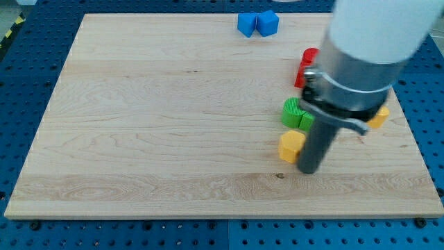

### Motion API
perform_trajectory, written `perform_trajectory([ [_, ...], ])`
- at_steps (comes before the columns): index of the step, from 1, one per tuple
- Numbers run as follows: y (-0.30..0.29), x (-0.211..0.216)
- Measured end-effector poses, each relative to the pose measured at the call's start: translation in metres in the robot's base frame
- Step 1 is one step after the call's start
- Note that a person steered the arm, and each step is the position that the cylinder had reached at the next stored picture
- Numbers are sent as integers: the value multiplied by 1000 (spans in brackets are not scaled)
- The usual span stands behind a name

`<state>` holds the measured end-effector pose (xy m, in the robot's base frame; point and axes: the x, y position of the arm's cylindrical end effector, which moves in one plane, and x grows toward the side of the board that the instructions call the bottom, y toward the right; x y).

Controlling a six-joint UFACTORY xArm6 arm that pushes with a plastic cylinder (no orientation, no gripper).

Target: Push the yellow hexagon to the left side of the board

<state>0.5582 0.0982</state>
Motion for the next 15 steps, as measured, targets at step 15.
perform_trajectory([
  [15, 157, 24],
])
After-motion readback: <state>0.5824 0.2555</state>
